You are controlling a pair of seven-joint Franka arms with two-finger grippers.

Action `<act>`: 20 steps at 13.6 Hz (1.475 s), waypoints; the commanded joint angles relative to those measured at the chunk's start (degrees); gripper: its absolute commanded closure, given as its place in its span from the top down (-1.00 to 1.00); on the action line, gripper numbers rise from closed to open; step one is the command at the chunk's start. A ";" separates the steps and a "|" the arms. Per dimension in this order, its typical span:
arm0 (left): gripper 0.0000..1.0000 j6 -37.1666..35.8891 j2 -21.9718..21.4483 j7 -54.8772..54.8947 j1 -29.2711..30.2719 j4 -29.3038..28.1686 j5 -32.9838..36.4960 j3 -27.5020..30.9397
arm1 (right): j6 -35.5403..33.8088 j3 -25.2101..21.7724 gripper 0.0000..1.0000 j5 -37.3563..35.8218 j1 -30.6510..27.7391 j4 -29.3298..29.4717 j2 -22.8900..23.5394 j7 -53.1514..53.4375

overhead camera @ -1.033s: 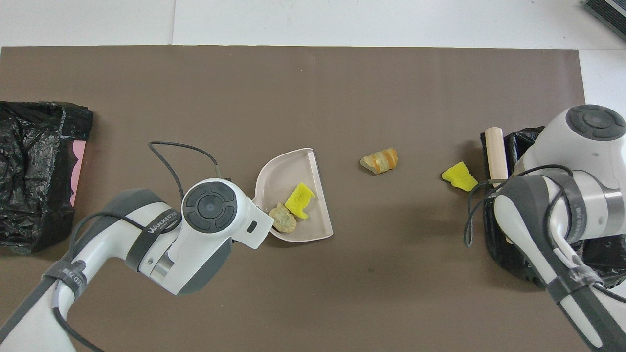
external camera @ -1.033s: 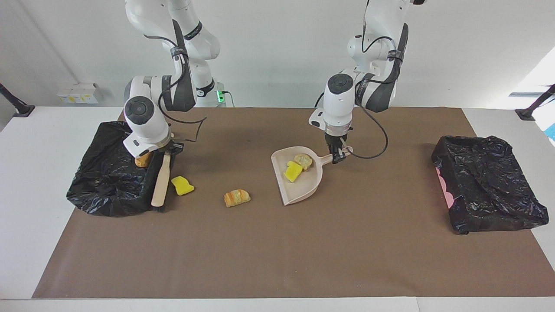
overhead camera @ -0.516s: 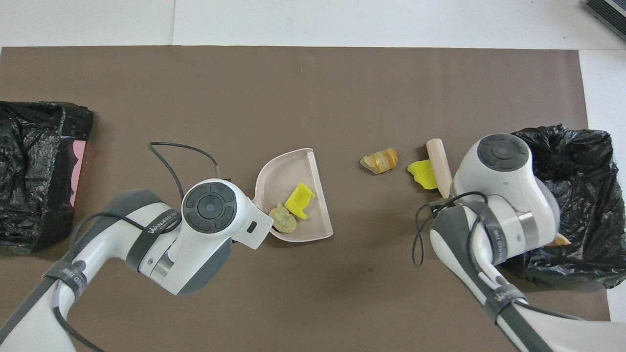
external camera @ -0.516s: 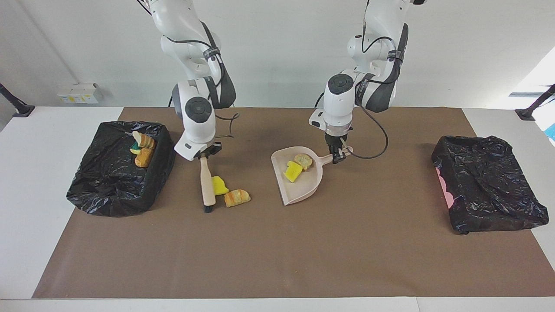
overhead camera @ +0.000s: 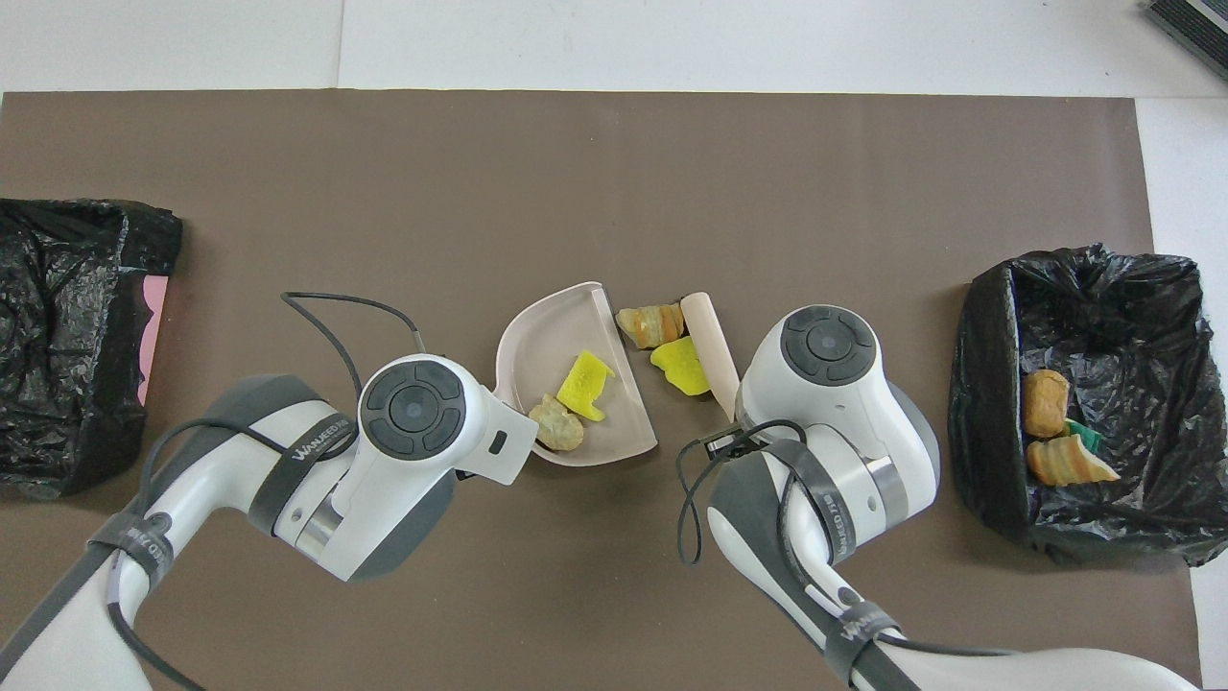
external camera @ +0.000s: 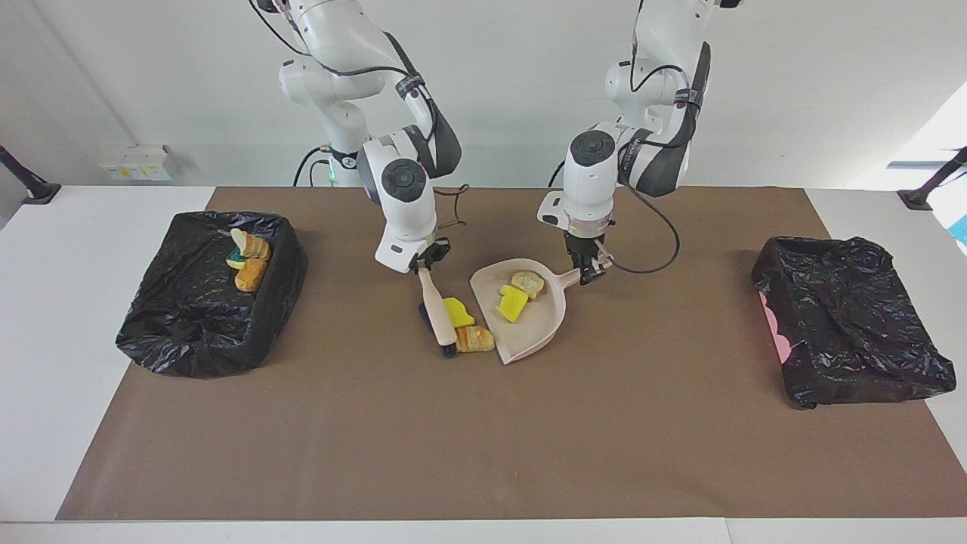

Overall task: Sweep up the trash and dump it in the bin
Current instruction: 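Push the last pieces into the dustpan with the right gripper's brush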

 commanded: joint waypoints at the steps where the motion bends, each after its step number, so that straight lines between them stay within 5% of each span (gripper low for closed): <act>1: -1.00 1.09 -0.97 -1.51 -0.12 -1.42 0.09 0.31 | 0.46 0.52 -1.00 5.65 2.36 0.39 0.45 -3.82; 6: -1.00 1.26 -0.89 -1.42 -0.12 -1.42 0.00 0.30 | -5.42 0.61 -1.00 14.44 2.20 2.40 0.36 -12.26; 14: -1.00 1.26 -0.36 2.09 0.50 -0.71 -0.09 0.66 | -21.15 -0.10 -1.00 9.71 -6.06 13.12 -2.10 -11.92; 20: -1.00 1.35 -0.62 1.66 0.41 -1.33 -0.09 0.66 | -21.00 0.08 -1.00 6.02 -7.03 10.51 -5.61 -7.63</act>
